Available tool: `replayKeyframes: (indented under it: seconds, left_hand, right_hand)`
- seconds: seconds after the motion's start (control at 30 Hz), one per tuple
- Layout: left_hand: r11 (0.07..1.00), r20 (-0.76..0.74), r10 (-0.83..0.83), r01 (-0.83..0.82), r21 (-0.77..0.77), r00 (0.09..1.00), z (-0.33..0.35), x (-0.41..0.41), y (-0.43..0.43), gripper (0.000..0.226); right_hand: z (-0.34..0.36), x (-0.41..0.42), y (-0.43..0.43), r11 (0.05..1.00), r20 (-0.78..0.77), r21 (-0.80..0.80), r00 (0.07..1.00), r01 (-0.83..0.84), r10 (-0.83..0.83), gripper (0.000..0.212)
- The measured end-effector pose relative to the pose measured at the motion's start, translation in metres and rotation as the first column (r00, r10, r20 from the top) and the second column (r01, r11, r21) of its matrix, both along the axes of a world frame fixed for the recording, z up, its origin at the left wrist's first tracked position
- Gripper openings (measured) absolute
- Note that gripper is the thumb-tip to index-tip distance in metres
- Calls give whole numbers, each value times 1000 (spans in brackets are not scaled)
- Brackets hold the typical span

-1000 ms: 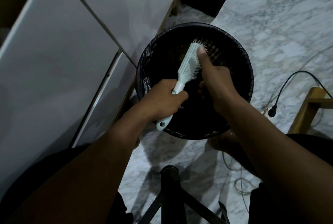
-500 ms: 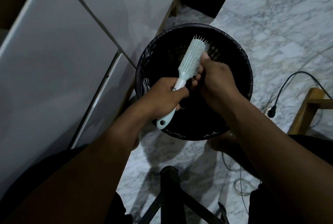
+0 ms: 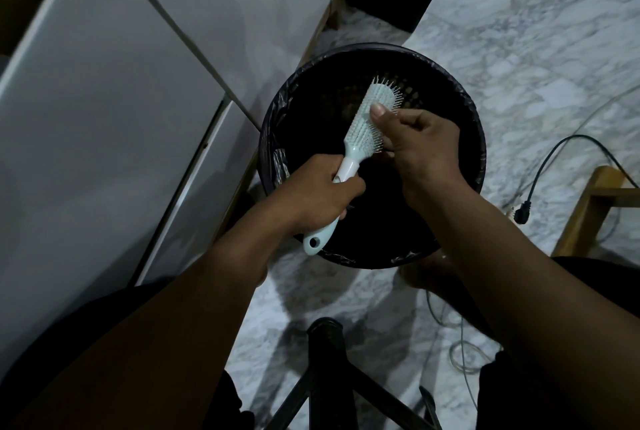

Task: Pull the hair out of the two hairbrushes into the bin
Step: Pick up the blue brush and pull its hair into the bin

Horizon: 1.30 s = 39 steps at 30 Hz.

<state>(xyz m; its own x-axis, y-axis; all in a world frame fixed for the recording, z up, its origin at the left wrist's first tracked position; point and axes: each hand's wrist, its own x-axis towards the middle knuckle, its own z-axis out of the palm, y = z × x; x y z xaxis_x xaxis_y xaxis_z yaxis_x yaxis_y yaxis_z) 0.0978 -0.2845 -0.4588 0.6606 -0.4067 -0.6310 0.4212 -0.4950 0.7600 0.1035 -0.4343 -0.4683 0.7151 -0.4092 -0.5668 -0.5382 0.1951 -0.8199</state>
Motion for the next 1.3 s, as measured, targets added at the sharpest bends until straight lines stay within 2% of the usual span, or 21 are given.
replayKeyframes:
  seconds: [0.17, 0.3, 0.43, 0.5, 0.57, 0.63, 0.73, 0.87, 0.97, 1.13, 1.23, 1.3]
  left_hand:
    - [1000, 26, 2, -2, -5, 1000, 0, 1, 0, 17]
    - [1000, 32, 13, -13, -7, 999, 2, 2, 0, 17]
    - [1000, 27, 29, -28, -13, 999, 2, 2, 0, 17]
    - [1000, 25, 17, -17, -4, 1000, 1, 0, 0, 16]
    - [999, 38, 4, -5, 31, 999, 0, 0, 1, 15]
    - [998, 54, 12, -15, 55, 998, -2, 0, 1, 17]
    - [998, 49, -1, -2, 60, 999, -3, 1, 2, 19]
    - [999, 42, -9, 7, 49, 999, -3, 2, 3, 20]
    - [999, 43, 20, -21, 26, 999, -1, 3, 3, 17]
    - [998, 34, 59, -59, -1, 998, 2, 7, 1, 13]
    - [995, 24, 99, -99, -4, 995, 2, 7, 2, 18]
    - [993, 16, 120, -120, 1, 993, 1, 7, 2, 16]
  right_hand:
    - [-2, 0, 2, 996, -14, -43, 997, 80, -80, 26]
    - [2, 2, 2, 994, -8, 4, 994, 111, -111, 32]
    - [9, 6, 3, 964, -108, 140, 971, 228, -214, 34]
    - [13, 7, 2, 957, -165, 144, 960, 251, -227, 38]
    - [16, 5, 1, 983, -204, 76, 967, 169, -151, 47]
    - [16, 1, 2, 1000, -237, -21, 972, -4, -1, 60]
    - [11, -2, 6, 940, -239, -153, 935, -304, 263, 65]
    - [4, -3, 5, 876, -182, -239, 906, -418, 383, 65]
    - [2, -4, 4, 892, -99, -215, 918, -397, 385, 59]
    - [5, -3, 10, 948, -37, -113, 955, -297, 295, 56]
    - [10, -2, 10, 984, -76, 11, 981, -176, 176, 56]
    - [11, 1, 5, 997, -123, 21, 989, -79, 81, 52]
